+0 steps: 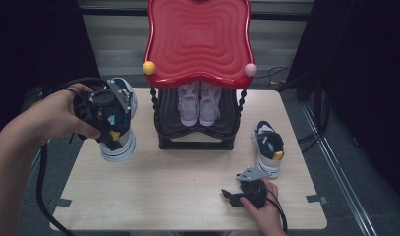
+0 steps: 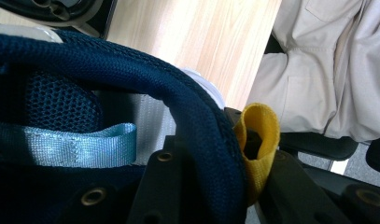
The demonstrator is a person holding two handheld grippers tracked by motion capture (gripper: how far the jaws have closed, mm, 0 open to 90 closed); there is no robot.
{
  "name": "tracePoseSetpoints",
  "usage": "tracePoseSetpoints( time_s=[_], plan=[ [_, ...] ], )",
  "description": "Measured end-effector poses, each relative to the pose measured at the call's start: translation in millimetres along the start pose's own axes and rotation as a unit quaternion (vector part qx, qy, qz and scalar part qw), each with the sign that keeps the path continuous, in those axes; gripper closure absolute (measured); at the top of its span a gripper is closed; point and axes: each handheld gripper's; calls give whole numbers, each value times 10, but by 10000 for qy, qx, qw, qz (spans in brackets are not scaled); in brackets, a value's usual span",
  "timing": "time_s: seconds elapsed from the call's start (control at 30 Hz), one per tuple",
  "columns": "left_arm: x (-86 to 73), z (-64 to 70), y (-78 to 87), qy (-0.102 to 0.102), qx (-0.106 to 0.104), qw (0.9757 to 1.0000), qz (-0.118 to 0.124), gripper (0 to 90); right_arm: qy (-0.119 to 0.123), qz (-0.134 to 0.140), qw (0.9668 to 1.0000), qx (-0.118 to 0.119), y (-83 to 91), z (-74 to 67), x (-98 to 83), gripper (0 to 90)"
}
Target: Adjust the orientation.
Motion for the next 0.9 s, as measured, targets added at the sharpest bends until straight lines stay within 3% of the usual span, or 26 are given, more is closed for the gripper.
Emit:
tracePoseSetpoints(
  time_s=[0.37,0.8,0.9],
  plan=[
    [30,-72,221,34,-73,9999,59,769,17,-12,10000,10,0,2,0,210],
    [134,-151,671,32,100,9998,178,769,24,-11,10000,12,0,3,-1,209],
    [158,-174,772,20,245,9995,181,769,27,-9,10000,26,-1,5,0,209]
  ],
)
Point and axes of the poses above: each handheld gripper's, and its own axes: y roughly backward along the jaws, x roughly out of its top, z roughly to its right, and after that the axes turned 13 degrees about -y, right-handed
